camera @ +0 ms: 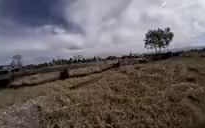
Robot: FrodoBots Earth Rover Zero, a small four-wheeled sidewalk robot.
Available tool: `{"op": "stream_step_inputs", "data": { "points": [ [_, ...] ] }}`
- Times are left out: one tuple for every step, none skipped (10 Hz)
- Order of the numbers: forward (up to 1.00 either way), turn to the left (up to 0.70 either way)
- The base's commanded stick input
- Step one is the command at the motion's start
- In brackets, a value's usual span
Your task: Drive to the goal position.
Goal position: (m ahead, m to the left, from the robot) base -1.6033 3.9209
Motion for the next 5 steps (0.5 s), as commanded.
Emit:
{"op": "stream_step_inputs", "data": {
  "points": [
    [0.0, 0.45],
    [0.0, 0.45],
    [0.0, 0.31],
    [0.0, 0.07],
    [0.0, 0.0]
  ]
}}
